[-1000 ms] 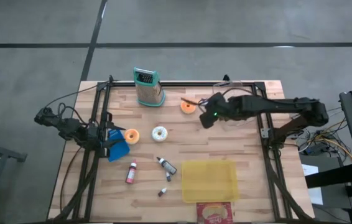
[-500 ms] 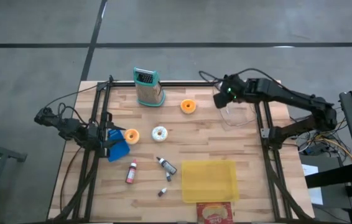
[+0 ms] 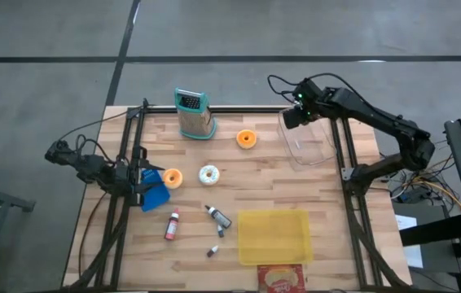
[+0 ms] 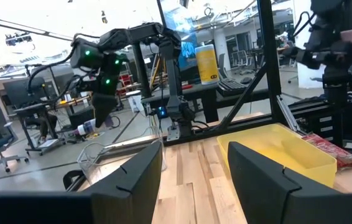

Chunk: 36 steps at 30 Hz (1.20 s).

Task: Pick & Place Food Item
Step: Put the violet food coloring bottle into the transparent bin

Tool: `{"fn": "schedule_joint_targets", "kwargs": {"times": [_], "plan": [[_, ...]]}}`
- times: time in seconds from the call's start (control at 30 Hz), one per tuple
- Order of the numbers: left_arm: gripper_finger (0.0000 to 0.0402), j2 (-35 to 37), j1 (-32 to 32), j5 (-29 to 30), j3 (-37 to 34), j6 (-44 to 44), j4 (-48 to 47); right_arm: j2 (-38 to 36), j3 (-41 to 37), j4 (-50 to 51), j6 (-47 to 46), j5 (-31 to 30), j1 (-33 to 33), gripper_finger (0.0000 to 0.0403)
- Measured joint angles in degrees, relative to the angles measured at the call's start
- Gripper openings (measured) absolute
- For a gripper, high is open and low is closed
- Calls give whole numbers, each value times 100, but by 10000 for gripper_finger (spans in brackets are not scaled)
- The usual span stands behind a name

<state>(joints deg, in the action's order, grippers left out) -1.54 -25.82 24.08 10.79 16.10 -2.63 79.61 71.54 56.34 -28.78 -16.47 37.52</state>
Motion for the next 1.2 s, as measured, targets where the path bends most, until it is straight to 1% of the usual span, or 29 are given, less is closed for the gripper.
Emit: {"fn": "schedule_joint_targets", "kwargs": {"times": [0.23,0.5,0.67,0.87,0.97,1.03,1.13,1.2], "plan": [[188,0,0,0,0,0,0,595,-27,-274,224,24,26,134],[188,0,1,0,0,0,-1,1060,-39,-245,-107,49,27,134],[188,0,2,0,0,0,-2,1089,-85,-227,-407,44,26,134],[188,0,1,0,0,0,-1,1083,-122,-211,-452,27,22,134],[188,0,2,0,0,0,0,1080,-122,-78,-691,19,-14,134],[188,0,1,0,0,0,0,1042,-128,-15,-704,-30,-37,134],[188,0,0,0,0,-1,-1,927,-137,45,-702,-296,-142,134],[188,0,2,0,0,0,0,818,-135,61,-723,-242,-201,134]]}}
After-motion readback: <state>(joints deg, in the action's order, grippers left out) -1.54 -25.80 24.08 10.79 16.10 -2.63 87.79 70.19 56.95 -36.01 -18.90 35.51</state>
